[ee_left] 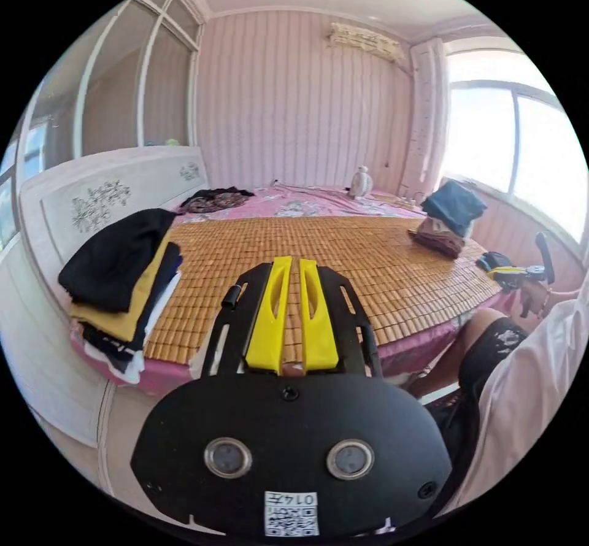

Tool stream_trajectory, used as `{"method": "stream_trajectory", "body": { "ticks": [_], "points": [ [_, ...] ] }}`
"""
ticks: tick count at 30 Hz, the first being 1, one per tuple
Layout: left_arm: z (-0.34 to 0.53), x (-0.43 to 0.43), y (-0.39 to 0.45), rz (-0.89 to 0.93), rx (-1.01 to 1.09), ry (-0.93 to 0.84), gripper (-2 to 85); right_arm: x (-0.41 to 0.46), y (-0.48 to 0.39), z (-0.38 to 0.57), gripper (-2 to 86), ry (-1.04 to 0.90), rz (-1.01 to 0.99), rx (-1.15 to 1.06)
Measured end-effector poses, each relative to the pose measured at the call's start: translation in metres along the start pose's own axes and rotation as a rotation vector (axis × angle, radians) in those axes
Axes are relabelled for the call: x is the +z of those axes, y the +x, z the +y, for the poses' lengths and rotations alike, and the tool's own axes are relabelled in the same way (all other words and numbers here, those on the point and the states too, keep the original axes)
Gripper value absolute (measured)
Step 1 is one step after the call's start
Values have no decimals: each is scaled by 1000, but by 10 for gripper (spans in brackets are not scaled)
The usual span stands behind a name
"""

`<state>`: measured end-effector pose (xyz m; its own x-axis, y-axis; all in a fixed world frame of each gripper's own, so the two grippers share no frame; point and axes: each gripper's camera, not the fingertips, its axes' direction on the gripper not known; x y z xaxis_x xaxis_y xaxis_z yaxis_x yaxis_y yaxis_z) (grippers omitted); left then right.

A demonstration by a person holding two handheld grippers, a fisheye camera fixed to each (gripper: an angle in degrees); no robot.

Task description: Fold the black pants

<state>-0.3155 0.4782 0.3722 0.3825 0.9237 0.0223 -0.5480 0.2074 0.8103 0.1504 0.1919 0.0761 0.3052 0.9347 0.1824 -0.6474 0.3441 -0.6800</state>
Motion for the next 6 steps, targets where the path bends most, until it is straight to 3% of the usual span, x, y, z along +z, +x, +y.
{"method": "stream_trajectory", "body": {
  "ticks": [6],
  "points": [
    [-52,78,158,361,185,-75,68,-27,89,45,77,42,50,214]
  ]
}}
